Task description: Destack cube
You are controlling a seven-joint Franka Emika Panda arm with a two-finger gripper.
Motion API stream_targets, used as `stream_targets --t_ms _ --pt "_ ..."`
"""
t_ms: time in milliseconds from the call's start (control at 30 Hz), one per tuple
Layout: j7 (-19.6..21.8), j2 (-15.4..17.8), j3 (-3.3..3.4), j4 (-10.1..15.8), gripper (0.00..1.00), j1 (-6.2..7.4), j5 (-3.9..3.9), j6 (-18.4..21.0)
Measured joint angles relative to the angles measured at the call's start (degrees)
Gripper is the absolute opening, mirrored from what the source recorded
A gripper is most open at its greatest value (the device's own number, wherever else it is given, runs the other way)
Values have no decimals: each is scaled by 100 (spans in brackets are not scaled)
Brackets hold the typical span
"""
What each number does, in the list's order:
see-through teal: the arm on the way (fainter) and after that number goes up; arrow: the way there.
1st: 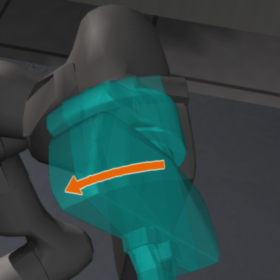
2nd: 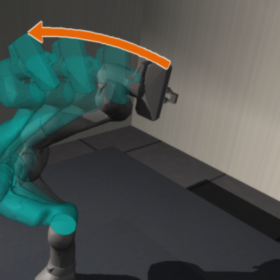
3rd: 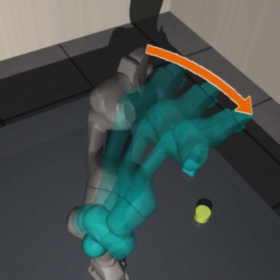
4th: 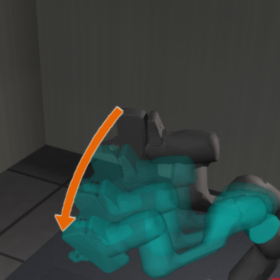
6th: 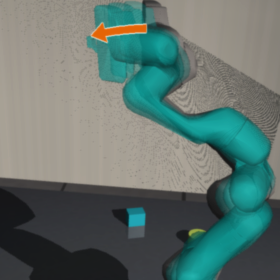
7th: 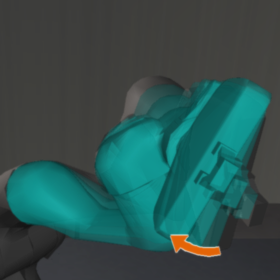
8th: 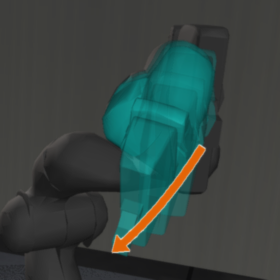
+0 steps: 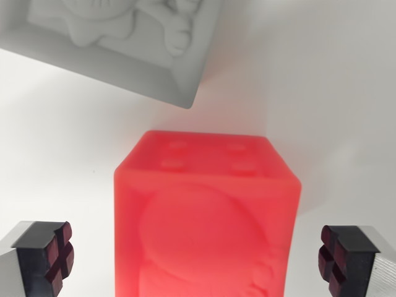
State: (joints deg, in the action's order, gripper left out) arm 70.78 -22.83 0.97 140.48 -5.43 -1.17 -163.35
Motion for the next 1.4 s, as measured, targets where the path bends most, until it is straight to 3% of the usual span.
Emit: stream_targets --t_ms 767,1400 --pt "37 1330 34 174 100 21 58 1142" --pt "67 2417 35 40 100 20 96 2358"
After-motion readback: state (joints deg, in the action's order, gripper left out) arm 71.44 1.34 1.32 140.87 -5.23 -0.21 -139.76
